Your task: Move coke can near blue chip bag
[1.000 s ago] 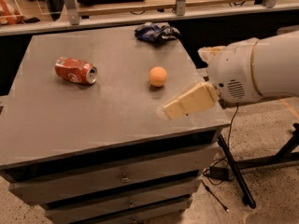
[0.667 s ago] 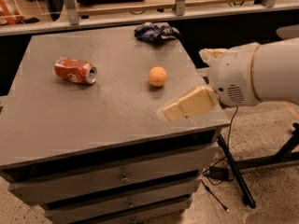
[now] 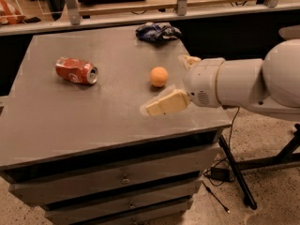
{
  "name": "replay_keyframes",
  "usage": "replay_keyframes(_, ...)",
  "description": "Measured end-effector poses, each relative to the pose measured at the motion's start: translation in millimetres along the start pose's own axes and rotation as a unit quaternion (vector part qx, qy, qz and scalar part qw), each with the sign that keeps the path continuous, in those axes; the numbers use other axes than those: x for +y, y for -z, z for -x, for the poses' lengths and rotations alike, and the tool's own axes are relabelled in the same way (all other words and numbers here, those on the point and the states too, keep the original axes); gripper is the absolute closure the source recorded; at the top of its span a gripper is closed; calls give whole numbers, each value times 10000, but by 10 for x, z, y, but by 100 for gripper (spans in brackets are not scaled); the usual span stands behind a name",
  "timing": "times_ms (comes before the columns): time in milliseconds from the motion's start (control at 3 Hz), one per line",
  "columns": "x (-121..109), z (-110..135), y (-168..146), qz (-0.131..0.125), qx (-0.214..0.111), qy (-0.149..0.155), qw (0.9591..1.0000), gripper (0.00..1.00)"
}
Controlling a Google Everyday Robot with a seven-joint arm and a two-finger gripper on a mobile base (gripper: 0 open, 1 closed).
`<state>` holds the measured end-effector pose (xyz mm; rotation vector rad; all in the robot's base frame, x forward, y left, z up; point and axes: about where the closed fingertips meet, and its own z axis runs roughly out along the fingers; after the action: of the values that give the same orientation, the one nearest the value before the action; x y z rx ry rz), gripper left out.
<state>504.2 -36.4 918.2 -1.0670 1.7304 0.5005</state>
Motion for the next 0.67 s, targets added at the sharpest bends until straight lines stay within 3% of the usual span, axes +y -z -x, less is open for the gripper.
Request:
replay_keyframes(333, -143, -55, -348, 136, -142, 19, 9998, 0)
replay_keyframes(667, -200, 41, -753, 339, -256, 189, 9989, 0)
